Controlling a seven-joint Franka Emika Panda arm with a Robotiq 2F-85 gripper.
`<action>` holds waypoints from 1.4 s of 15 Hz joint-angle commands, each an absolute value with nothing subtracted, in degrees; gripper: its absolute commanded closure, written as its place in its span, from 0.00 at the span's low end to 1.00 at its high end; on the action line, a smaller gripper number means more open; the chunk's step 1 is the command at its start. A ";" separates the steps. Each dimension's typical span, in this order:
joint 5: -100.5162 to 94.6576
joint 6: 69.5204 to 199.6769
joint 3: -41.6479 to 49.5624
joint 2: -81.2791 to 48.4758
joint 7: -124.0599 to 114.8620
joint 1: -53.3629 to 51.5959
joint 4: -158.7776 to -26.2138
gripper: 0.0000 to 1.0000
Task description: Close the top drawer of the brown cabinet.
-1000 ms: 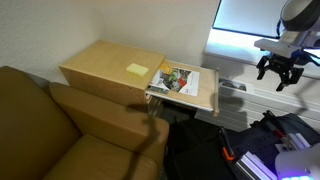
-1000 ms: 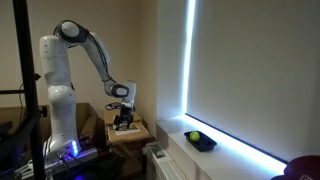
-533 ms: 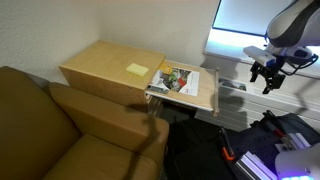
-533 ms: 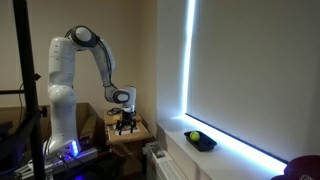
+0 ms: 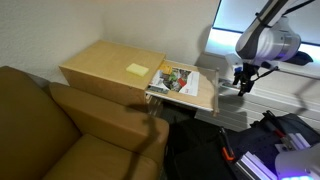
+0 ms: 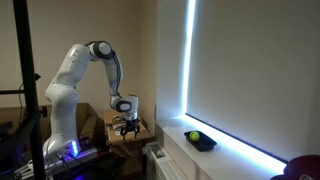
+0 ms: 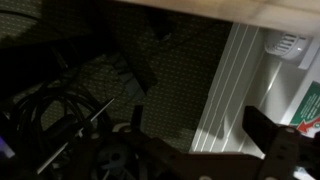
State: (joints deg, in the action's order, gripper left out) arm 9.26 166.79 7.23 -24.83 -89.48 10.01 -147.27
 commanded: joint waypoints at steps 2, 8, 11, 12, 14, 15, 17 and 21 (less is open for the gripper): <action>14.54 166.08 7.06 -27.48 -86.26 7.16 -144.60 0.00; 14.67 165.08 11.78 -34.45 -90.46 2.44 -140.59 0.00; 17.18 166.35 10.79 -39.02 -92.29 2.55 -138.08 0.00; 18.16 166.86 10.28 -40.00 -92.57 2.75 -137.19 0.00; 19.71 168.12 9.73 -41.60 -93.02 2.47 -135.11 0.00; 20.54 168.45 8.61 -41.78 -92.56 3.13 -133.94 0.00; 21.90 168.56 5.95 -42.57 -91.21 4.54 -131.04 0.00; 24.28 167.47 -2.30 -42.81 -85.33 9.18 -126.81 0.00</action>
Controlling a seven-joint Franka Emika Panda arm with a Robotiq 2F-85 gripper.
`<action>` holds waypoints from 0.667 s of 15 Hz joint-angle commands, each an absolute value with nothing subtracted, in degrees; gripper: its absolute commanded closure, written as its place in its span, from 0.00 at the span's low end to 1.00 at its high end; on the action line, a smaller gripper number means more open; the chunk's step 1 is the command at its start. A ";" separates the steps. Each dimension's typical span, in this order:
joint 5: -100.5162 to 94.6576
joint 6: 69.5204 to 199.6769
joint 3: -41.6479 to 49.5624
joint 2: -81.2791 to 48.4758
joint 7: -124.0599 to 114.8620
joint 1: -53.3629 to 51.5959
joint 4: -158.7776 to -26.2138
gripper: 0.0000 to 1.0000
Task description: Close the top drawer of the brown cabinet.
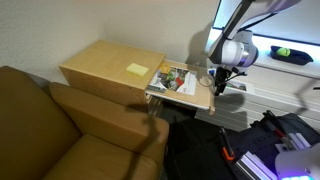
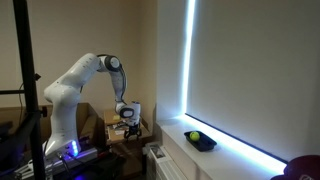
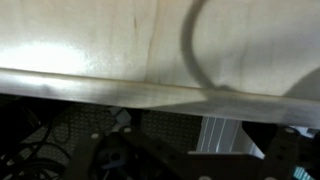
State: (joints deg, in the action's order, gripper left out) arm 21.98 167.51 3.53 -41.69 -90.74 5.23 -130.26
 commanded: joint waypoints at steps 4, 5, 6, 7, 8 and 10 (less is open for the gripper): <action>25.32 165.30 -7.45 -43.28 -80.06 10.17 -121.85 0.00; 25.50 164.86 -8.53 -43.33 -78.83 10.07 -120.50 0.00; 25.57 163.75 -9.51 -43.18 -77.84 9.53 -118.85 0.00; 25.90 162.47 -11.07 -43.23 -76.26 9.63 -117.13 0.00; 26.24 161.48 -12.31 -43.34 -74.47 9.70 -115.61 0.00; 27.44 158.43 -13.81 -42.52 -70.76 9.81 -114.24 0.00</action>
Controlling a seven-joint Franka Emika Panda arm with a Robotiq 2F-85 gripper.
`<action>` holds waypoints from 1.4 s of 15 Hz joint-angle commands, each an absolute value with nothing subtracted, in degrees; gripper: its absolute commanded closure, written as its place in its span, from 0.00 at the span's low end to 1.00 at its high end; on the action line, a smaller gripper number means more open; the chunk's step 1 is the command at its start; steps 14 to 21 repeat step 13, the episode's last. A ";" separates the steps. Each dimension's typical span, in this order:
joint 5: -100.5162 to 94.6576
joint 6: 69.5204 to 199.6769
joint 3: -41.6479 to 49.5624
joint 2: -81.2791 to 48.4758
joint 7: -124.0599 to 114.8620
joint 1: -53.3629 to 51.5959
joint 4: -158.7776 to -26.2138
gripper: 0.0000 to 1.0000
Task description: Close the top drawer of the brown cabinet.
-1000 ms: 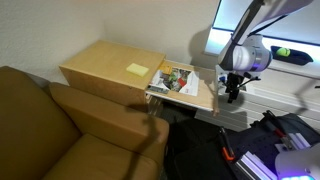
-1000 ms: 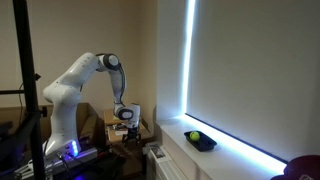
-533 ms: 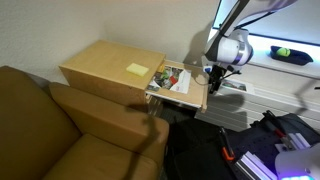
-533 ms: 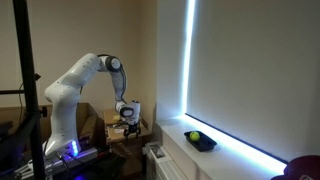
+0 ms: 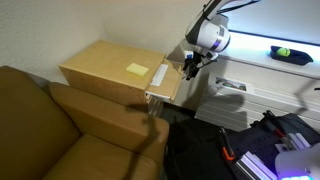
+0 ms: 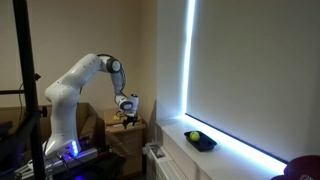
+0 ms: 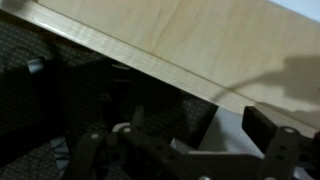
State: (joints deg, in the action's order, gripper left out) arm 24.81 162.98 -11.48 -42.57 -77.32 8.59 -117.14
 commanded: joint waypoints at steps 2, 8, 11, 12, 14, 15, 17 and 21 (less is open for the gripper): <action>27.16 154.78 -10.76 -41.06 -70.02 7.52 -115.17 0.00; 28.16 151.58 -6.19 -41.52 -68.50 5.33 -115.97 0.00; 28.13 151.48 -6.17 -41.24 -68.52 5.08 -116.18 0.00; 28.12 151.45 -6.17 -41.14 -68.52 5.01 -116.21 0.00; 28.11 151.40 -6.17 -41.02 -68.52 4.98 -116.28 0.00; 28.11 151.40 -6.17 -41.02 -68.52 4.98 -116.28 0.00; 28.11 151.40 -6.17 -41.02 -68.52 4.98 -116.28 0.00; 28.11 151.40 -6.17 -41.02 -68.52 4.98 -116.28 0.00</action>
